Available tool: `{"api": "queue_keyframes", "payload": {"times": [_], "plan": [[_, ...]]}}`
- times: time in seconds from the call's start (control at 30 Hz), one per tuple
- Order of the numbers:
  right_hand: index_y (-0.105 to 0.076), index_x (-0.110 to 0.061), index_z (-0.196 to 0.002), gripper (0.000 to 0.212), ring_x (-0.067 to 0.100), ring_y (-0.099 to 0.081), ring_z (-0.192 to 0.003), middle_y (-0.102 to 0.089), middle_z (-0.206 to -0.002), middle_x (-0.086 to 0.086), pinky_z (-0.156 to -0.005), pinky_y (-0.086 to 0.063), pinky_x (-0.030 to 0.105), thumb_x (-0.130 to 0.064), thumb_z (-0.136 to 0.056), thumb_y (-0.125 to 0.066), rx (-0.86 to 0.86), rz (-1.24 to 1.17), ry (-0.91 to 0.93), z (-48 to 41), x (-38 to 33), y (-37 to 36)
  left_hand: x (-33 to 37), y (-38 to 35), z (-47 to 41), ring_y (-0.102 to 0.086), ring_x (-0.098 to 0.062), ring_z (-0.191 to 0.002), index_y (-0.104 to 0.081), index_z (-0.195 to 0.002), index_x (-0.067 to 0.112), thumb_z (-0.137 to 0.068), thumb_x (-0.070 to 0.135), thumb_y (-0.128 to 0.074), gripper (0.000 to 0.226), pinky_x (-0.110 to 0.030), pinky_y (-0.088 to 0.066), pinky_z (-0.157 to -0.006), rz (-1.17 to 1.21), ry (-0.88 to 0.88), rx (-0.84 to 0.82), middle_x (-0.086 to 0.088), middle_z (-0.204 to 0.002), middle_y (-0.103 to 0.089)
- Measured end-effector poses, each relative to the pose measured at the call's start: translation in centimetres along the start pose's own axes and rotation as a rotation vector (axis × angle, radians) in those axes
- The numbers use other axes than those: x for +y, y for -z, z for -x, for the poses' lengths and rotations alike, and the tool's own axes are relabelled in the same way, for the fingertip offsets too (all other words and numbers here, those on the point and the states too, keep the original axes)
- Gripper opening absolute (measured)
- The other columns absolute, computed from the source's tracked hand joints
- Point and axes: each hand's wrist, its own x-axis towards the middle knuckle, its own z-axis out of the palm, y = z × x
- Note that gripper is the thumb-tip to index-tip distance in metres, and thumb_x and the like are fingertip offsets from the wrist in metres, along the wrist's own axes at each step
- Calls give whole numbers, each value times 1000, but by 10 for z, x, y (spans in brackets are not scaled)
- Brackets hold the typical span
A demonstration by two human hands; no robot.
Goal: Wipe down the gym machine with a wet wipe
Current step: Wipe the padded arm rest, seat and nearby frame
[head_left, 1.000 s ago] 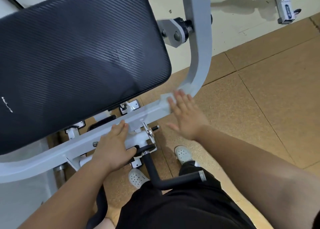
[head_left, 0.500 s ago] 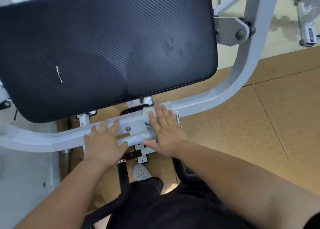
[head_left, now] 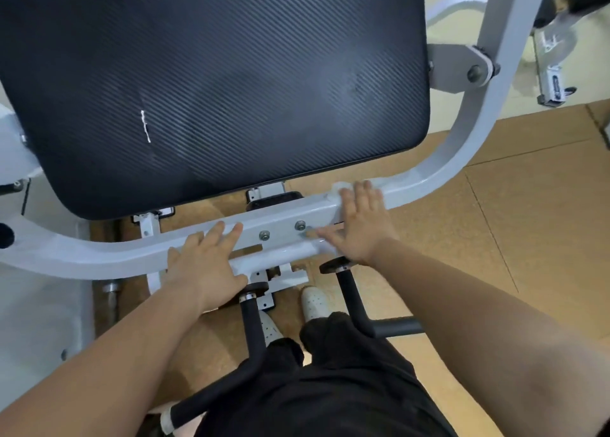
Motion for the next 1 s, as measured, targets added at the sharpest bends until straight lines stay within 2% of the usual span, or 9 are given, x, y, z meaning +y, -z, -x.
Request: {"api": "queue_keyframes", "payload": {"times": [0.13, 0.23, 0.33, 0.43, 0.5, 0.6, 0.7, 0.83, 1.0], "plan": [[8, -10, -163, 110, 38, 13, -157, 7, -171, 21, -127, 10, 53, -88, -88, -8, 0, 79, 340, 1, -67, -18, 7, -1, 1, 1, -28, -158, 16, -160, 42, -93, 62, -51, 97, -62, -16, -123, -6, 52, -45, 9, -171, 15], [5, -13, -164, 102, 32, 11, -158, 5, -172, 16, -127, 13, 47, -83, -93, -15, 10, 53, 460, -3, -62, -21, 19, 1, 0, 9, -29, -158, 20, -159, 40, -93, 64, -51, 100, -61, -13, -124, 16, 96, -90, 7, -169, 22], [0, -16, -165, 98, 29, 4, -159, -2, -173, 13, -129, 6, 46, -82, -93, -10, 40, 52, 426, -10, -10, -13, 25, -2, -1, 14, -32, -157, 21, -159, 36, -94, 58, -54, 102, -60, -14, -125, 50, 119, -94, 3, -169, 26], [-15, -15, -164, 109, 30, -9, -158, -17, -170, 14, -129, 0, 47, -89, -86, 2, 97, 7, 295, -16, 65, -5, 27, -6, -4, 19, -34, -156, 20, -160, 34, -93, 58, -59, 106, -60, -12, -125, 148, 133, -101, 1, -168, 27], [-26, -14, -160, 104, 31, -18, -156, -27, -166, 15, -129, -2, 47, -87, -90, -4, 134, 12, 221, -18, 114, -2, 27, -9, -5, 21, -33, -155, 16, -161, 35, -92, 58, -62, 107, -60, -10, -126, 220, 142, -87, 2, -168, 26], [-27, -12, -160, 100, 32, -18, -156, -30, -165, 16, -129, 1, 47, -84, -93, -9, 133, 66, 171, -17, 145, -1, 24, -14, -6, 22, -30, -155, 14, -161, 37, -91, 58, -63, 106, -61, -11, -125, 249, 157, -57, 6, -168, 25], [-14, -9, -163, 110, 36, -7, -158, -16, -169, 21, -128, -2, 53, -88, -88, 1, 125, 66, 122, -8, 110, 0, 22, -16, -7, 22, -29, -155, 15, -160, 38, -90, 60, -64, 108, -61, -11, -125, 248, 164, -57, 7, -168, 26], [13, -16, -163, 111, 39, 16, -157, 13, -169, 23, -127, 5, 55, -93, -84, -2, 71, 17, 325, -8, 13, -15, 16, -16, -8, 19, -28, -156, 14, -160, 41, -89, 63, -63, 107, -61, -15, -124, 220, 162, -67, 8, -168, 25], [14, -23, -163, 105, 43, 7, -157, 8, -170, 24, -125, 5, 57, -88, -85, -11, 72, 68, 458, -21, -66, -31, 16, -10, -6, 16, -27, -157, 12, -160, 40, -90, 64, -58, 103, -63, -12, -124, 179, 141, -83, 7, -169, 22]]}}
